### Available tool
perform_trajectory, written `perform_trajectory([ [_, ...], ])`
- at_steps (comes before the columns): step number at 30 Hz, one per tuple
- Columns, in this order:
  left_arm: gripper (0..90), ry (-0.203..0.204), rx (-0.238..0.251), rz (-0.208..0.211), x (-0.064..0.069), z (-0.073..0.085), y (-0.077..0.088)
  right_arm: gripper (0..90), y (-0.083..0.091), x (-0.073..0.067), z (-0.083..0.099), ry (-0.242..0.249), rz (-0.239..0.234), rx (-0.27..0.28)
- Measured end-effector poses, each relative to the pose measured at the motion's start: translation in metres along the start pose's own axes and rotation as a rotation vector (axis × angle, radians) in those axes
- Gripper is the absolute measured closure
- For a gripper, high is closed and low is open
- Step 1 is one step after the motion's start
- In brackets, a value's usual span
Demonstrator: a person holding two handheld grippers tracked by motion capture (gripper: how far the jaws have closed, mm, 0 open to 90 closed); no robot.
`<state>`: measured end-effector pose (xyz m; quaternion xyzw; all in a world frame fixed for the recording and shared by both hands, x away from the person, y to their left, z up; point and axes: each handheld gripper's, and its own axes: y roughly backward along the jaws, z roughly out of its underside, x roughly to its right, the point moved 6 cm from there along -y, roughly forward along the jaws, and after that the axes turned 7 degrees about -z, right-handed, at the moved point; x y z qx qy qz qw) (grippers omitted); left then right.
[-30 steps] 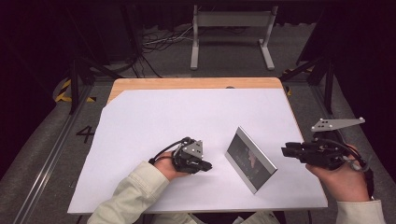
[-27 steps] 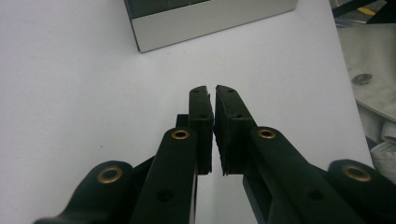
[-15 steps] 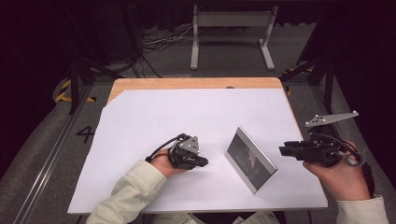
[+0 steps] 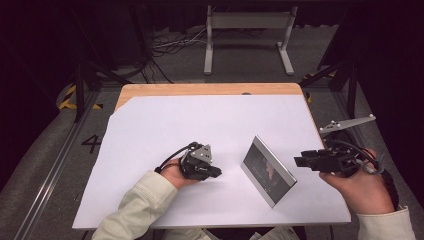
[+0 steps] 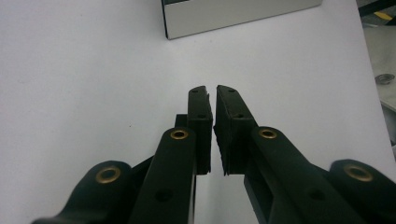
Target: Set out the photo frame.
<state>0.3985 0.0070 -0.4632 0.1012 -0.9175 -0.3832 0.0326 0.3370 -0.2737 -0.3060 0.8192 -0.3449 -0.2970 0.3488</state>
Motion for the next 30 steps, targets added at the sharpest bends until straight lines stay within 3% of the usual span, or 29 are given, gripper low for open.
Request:
perform_trajectory([
  [22, 84.0, 0.007, -0.014, 0.001, 0.0, 0.001, -0.003, 57.5, -0.02, -0.019, -0.006, 0.026, -0.011, -0.063],
  [30, 83.7, 0.004, -0.016, 0.0, 0.001, 0.002, -0.003, 57.9, -0.032, -0.018, -0.002, 0.012, -0.019, -0.077],
])
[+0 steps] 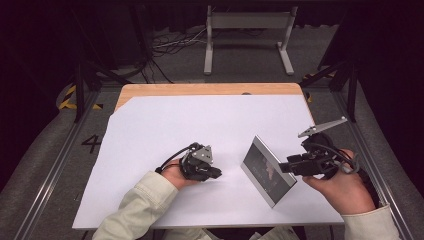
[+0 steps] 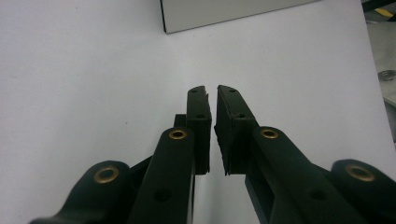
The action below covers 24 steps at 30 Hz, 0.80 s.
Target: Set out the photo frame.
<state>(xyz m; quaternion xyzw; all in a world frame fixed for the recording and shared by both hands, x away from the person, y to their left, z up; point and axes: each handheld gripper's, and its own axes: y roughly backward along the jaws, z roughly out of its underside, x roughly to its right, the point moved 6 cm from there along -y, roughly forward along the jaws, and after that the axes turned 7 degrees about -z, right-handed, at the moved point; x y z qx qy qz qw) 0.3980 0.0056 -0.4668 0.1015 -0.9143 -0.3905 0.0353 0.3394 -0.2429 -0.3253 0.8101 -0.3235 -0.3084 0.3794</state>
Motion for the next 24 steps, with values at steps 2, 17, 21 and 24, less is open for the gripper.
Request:
perform_trajectory([
  [2, 83.6, -0.004, -0.002, 0.0, 0.0, 0.0, 0.0, 58.1, -0.002, 0.001, 0.0, 0.0, 0.001, -0.003],
  [17, 83.1, -0.002, -0.009, -0.004, 0.0, 0.0, 0.001, 61.3, -0.024, 0.006, 0.005, -0.009, 0.018, -0.045],
  [21, 83.2, -0.003, -0.009, -0.005, 0.0, 0.001, 0.001, 63.0, -0.029, 0.005, 0.006, -0.01, 0.025, -0.06],
  [24, 83.2, -0.004, -0.009, -0.005, 0.0, 0.001, 0.001, 64.5, -0.03, 0.004, 0.006, -0.006, 0.029, -0.069],
])
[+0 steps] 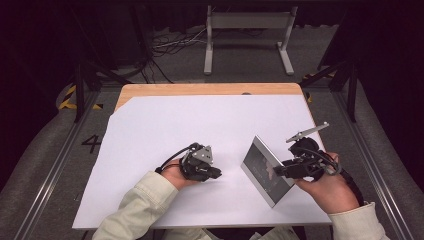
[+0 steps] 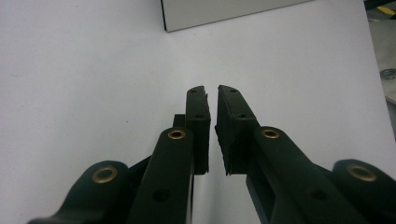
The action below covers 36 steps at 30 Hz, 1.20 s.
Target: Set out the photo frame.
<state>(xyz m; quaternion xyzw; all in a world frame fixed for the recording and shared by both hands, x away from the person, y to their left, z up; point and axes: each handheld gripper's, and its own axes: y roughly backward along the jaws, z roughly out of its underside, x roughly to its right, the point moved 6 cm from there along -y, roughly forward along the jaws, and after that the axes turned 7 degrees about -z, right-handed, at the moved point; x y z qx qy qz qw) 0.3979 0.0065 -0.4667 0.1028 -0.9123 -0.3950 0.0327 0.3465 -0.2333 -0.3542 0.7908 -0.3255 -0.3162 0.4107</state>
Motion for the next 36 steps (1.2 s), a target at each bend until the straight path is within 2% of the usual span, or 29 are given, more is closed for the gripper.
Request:
perform_trajectory([
  [6, 83.1, 0.001, -0.002, 0.001, 0.0, 0.0, -0.001, 69.0, -0.004, -0.003, -0.001, 0.004, 0.023, -0.015],
  [16, 83.0, -0.004, -0.003, -0.002, -0.001, 0.001, -0.001, 80.1, -0.006, -0.008, -0.004, 0.017, 0.03, -0.032],
  [30, 83.0, -0.002, -0.005, -0.002, 0.0, 0.001, -0.001, 82.5, -0.005, -0.008, -0.004, -0.001, 0.028, -0.029],
  [32, 83.0, 0.0, -0.007, -0.002, -0.001, 0.001, -0.001, 83.6, -0.006, -0.01, -0.005, -0.003, 0.009, -0.032],
  [36, 83.0, 0.004, -0.002, -0.003, -0.002, 0.002, 0.0, 83.7, -0.006, -0.013, -0.006, 0.015, 0.019, -0.037],
])
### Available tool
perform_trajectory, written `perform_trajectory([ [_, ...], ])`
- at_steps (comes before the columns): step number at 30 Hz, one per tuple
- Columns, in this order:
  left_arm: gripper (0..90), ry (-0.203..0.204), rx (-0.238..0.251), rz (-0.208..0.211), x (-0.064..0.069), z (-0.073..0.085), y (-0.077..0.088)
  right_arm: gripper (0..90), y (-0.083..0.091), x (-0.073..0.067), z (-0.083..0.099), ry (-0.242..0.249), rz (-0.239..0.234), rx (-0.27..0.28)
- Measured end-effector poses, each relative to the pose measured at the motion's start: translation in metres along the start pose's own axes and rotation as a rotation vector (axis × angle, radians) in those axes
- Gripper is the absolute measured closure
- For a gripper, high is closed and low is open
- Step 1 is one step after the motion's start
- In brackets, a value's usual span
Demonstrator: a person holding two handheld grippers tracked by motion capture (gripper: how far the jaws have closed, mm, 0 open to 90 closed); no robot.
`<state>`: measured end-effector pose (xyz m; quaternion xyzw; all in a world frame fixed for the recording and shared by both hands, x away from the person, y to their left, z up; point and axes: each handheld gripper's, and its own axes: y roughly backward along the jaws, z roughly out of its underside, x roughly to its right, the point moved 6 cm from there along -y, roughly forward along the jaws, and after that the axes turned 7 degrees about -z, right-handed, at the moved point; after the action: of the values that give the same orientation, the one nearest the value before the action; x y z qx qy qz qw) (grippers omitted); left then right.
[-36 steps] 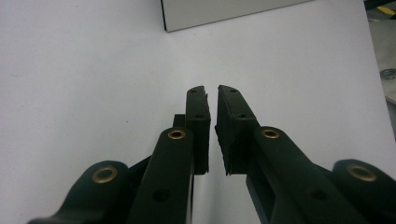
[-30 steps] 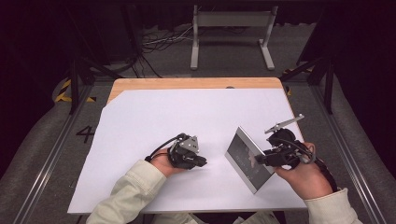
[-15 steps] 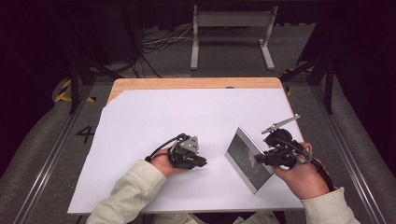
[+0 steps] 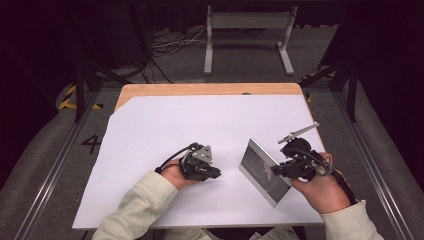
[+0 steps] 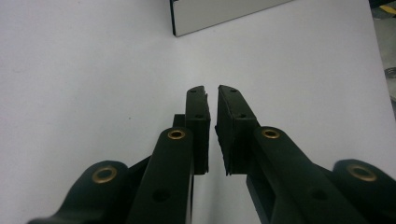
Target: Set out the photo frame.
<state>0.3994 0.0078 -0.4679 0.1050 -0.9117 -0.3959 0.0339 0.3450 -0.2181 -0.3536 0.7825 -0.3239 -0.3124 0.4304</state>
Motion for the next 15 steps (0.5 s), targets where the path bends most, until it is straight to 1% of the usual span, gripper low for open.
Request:
perform_trajectory([
  [7, 82.9, 0.008, 0.003, -0.005, -0.001, 0.002, 0.002, 83.8, 0.005, 0.002, -0.003, 0.019, 0.028, -0.002],
  [10, 82.7, 0.019, 0.002, -0.01, -0.001, 0.004, 0.004, 83.8, 0.011, 0.003, -0.007, 0.03, 0.03, 0.007],
  [12, 82.5, 0.02, 0.003, -0.015, -0.002, 0.006, 0.006, 83.9, 0.014, 0.003, -0.009, 0.038, 0.031, 0.007],
  [15, 82.2, 0.031, 0.006, -0.027, -0.003, 0.01, 0.01, 83.9, 0.017, 0.005, -0.013, 0.053, 0.035, 0.006],
])
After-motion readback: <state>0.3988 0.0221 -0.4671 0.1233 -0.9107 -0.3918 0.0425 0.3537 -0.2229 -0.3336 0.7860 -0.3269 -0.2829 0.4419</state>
